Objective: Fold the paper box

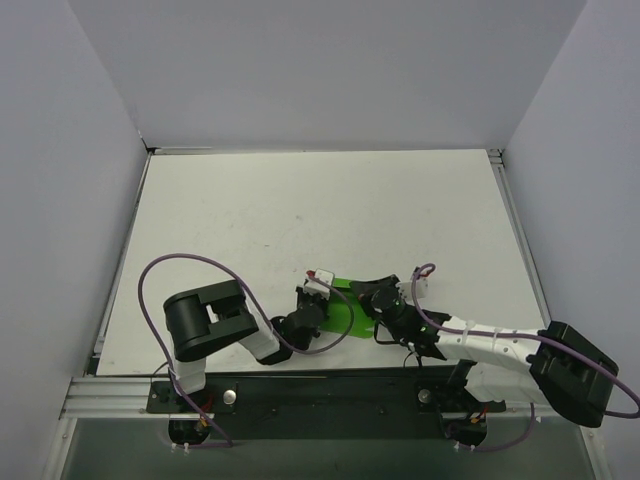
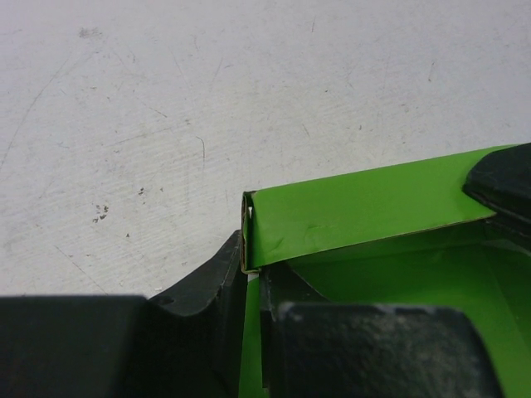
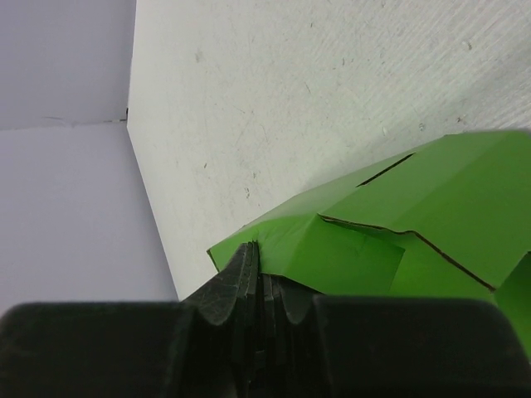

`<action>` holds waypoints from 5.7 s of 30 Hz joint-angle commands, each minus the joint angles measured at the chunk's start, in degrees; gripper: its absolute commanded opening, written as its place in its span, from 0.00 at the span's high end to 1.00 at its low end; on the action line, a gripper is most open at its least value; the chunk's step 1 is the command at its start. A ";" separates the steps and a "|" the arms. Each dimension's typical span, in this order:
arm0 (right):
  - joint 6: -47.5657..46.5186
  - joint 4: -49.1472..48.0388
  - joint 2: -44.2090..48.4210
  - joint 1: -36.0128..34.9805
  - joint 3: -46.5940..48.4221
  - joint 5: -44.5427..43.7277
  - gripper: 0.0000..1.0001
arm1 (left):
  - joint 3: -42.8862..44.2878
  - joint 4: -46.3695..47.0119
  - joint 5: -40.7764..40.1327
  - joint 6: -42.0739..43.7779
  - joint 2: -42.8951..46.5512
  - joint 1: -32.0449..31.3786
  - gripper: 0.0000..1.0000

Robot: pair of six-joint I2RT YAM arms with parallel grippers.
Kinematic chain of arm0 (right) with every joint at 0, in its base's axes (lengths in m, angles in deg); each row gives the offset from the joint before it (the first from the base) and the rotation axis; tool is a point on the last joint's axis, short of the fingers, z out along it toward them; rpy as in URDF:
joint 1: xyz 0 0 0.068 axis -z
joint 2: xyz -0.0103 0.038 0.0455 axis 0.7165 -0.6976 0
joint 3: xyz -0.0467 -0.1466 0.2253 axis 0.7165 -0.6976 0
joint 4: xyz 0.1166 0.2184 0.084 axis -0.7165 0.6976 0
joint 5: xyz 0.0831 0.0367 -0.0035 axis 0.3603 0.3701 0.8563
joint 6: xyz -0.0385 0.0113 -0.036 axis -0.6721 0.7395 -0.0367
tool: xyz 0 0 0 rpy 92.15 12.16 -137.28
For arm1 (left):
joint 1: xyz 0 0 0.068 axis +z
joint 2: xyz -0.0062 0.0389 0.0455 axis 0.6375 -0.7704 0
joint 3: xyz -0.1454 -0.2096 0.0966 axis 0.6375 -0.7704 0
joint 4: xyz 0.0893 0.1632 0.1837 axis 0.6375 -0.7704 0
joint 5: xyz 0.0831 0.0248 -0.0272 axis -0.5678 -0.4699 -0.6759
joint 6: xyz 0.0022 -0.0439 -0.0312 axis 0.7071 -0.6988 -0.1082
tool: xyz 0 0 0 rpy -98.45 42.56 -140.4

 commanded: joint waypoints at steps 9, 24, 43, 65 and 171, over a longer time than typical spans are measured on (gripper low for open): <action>-16.45 16.88 6.94 -1.16 4.64 -0.04 0.55 | 3.45 -29.35 -4.53 -2.30 3.77 4.05 1.00; -32.27 35.38 7.95 10.53 19.49 16.03 0.50 | 5.56 -40.63 -4.17 -5.90 6.41 3.26 1.00; -33.16 21.83 -4.56 18.88 20.21 29.59 0.60 | 5.65 -41.51 -4.43 -6.52 6.94 3.00 1.00; -35.71 29.92 2.21 18.18 21.71 25.27 0.58 | 10.84 -53.38 -1.54 -9.86 13.61 3.00 0.74; -22.08 -10.95 -18.71 20.38 7.55 33.27 1.00 | -4.02 -22.35 30.38 -3.17 21.26 14.42 0.52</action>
